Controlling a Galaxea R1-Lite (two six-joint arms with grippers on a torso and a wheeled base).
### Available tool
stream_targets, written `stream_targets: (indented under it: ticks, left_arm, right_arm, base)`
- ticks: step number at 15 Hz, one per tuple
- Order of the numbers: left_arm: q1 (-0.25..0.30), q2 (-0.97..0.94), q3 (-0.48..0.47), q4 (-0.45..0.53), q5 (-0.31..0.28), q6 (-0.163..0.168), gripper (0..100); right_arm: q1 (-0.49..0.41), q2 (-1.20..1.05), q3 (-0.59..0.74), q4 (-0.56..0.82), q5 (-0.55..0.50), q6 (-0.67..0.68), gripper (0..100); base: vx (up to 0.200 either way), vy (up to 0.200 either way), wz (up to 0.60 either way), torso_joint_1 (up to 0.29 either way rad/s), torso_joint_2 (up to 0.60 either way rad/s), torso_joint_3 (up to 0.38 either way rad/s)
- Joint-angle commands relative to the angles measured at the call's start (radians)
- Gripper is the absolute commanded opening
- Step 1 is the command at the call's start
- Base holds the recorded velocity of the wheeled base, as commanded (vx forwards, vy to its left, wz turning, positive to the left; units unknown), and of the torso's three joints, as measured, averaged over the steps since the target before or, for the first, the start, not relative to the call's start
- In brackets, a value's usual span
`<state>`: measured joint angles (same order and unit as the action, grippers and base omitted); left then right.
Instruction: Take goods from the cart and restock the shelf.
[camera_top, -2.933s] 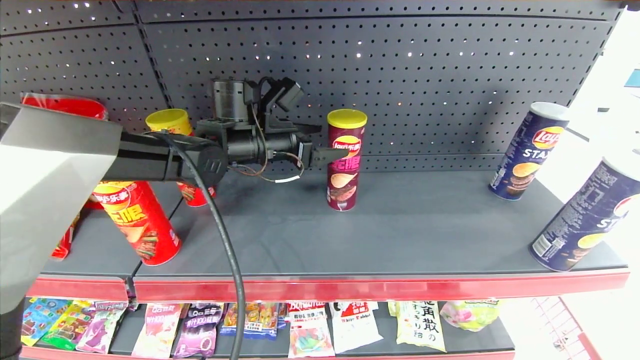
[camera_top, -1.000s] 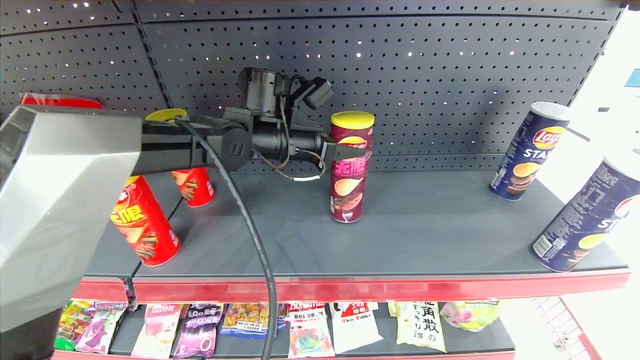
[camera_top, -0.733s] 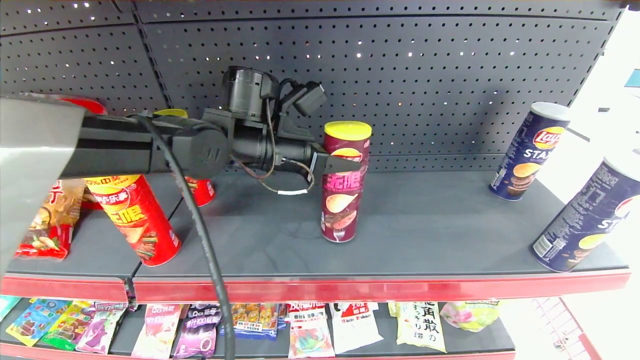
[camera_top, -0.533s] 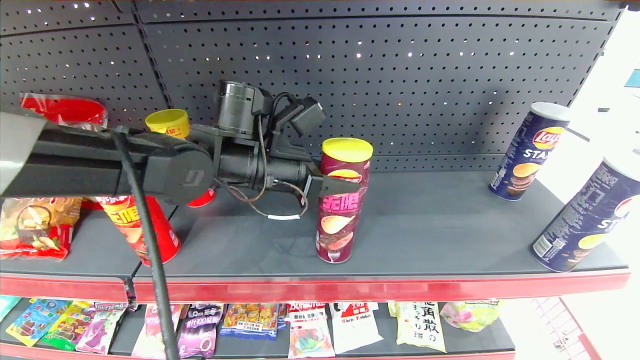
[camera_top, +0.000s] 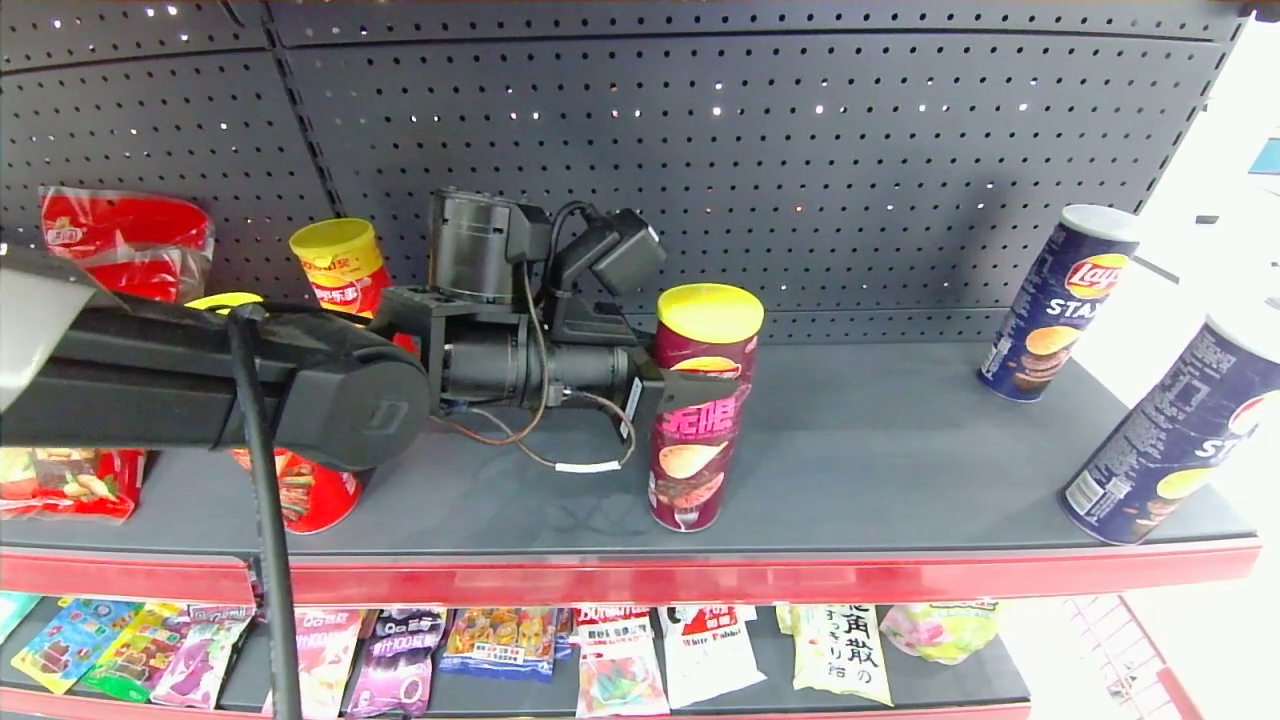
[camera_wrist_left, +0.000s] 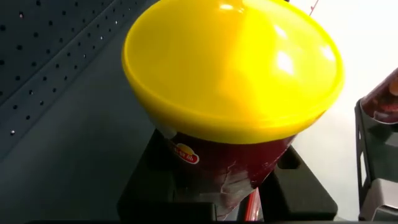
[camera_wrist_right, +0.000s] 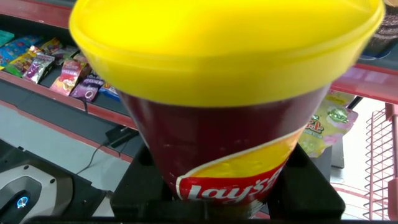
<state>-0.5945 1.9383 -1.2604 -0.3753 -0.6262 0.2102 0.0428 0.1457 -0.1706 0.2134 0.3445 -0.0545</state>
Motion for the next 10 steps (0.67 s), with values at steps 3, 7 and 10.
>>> stream_targets:
  ticks: [3, 7, 10]
  left_arm:
    - [-0.005, 0.011, 0.024, -0.031, 0.008, 0.000, 0]
    - [-0.027, 0.004, 0.076, -0.126, 0.062, -0.084, 0]
    - [-0.045, -0.004, 0.085, -0.160, 0.097, -0.149, 0]
  right_arm:
    - [0.000, 0.000, 0.000, 0.000, 0.001, -0.001, 0]
    - [0.000, 0.000, 0.002, 0.000, 0.001, 0.001, 0]
    - [0.000, 0.000, 0.002, 0.000, 0.001, 0.001, 0]
  base:
    - [0.000, 0.000, 0.00, 0.000, 0.00, 0.000]
    - [0.000, 0.000, 0.00, 0.000, 0.00, 0.000]
    - [0.000, 0.000, 0.00, 0.000, 0.00, 0.000]
